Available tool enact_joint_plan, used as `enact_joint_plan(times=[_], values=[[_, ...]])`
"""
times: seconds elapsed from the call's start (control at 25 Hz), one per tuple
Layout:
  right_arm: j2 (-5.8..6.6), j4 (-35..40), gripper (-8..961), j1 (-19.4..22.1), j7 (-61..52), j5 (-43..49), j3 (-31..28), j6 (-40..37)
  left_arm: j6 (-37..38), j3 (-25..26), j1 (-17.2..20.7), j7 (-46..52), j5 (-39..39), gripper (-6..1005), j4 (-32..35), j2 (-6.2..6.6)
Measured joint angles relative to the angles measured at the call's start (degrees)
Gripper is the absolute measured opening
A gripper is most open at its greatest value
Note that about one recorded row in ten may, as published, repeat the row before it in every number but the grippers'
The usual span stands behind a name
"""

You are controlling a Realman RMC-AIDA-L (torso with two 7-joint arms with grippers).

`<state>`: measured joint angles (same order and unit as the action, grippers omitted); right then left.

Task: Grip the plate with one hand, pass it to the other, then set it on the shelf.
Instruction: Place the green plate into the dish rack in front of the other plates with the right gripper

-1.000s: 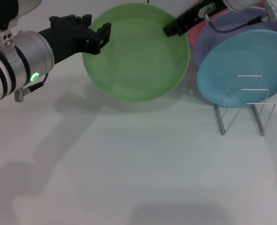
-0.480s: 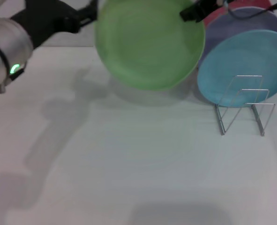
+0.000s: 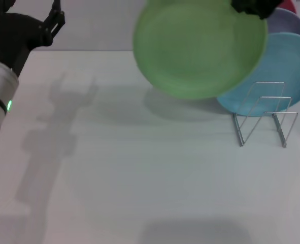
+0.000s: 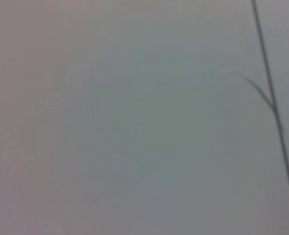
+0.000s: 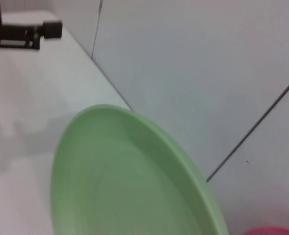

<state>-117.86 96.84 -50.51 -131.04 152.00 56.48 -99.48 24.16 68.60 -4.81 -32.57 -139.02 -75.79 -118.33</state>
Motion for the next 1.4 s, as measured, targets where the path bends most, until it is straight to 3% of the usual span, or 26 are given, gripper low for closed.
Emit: enact_joint_plan(times=[0.12,0.16,0.52,1.4], values=[[-0.11,1.7,78,0.7,2.5,1.5,-0.9,-2.9,10.0,-2.9,-1.1,1.7,0.0,865,6.8,-0.06],[0.00,2.1,78,0.9,3.9,1.8,-1.9,-4.2,16.8,-4.2,-2.3,4.0,0.0,865,12.3,-0.10],[0.06,5.8,77,3.3,11.5,2.0,-5.1,-7.3,29.2,-6.4,-5.5,18.1,-0.1,864,26.5,-0.12],[-0.89,10.3,78,6.6,18.3,7.8,-5.9,-5.7,30.5,-10.1,-8.4,21.9,-0.1,864,33.7,-0.27]])
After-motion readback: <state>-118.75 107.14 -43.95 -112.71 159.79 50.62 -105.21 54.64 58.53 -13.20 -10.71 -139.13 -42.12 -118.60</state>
